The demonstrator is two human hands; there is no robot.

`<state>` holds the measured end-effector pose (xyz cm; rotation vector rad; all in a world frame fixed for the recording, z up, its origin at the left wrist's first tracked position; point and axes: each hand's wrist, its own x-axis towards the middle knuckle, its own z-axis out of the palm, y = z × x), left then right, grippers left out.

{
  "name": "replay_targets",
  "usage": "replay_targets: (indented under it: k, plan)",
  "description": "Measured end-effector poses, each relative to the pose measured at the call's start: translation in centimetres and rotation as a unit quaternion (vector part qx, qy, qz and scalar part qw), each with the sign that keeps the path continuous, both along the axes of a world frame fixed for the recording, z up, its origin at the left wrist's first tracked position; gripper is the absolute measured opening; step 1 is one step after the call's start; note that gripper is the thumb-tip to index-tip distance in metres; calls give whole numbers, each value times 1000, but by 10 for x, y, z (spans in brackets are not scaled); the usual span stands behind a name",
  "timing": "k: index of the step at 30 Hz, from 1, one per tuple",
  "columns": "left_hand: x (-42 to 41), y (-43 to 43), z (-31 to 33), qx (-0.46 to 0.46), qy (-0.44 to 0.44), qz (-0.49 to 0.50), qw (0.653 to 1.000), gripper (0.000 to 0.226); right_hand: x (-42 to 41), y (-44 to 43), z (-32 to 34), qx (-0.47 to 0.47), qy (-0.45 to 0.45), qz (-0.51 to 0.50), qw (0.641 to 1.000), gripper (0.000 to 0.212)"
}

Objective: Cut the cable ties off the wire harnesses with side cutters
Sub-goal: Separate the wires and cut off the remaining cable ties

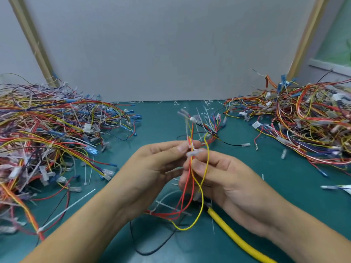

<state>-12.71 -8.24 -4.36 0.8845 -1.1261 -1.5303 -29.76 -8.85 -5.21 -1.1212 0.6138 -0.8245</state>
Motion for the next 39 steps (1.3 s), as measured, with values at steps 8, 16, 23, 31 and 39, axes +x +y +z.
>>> replay_targets:
  k: [8, 16, 23, 31, 39]
  plan:
    - [-5, 0, -1, 29, 57, -2, 998, 29, 1, 0, -1, 102, -29, 41, 993, 17]
    - [1, -6, -8, -31, -60, 107, 992, 14, -1, -4, 0, -92, 95, -209, 969, 9]
    - [-4, -4, -12, -82, -161, 97, 979, 23, 1, -5, -4, -146, 134, -191, 961, 23]
    - [-6, -3, -7, -111, -154, 85, 978, 26, 0, -4, -1, -109, 152, -154, 970, 24]
    - [-8, 0, -7, -103, -200, 57, 973, 25, 2, -5, -7, -226, 119, -235, 938, 28]
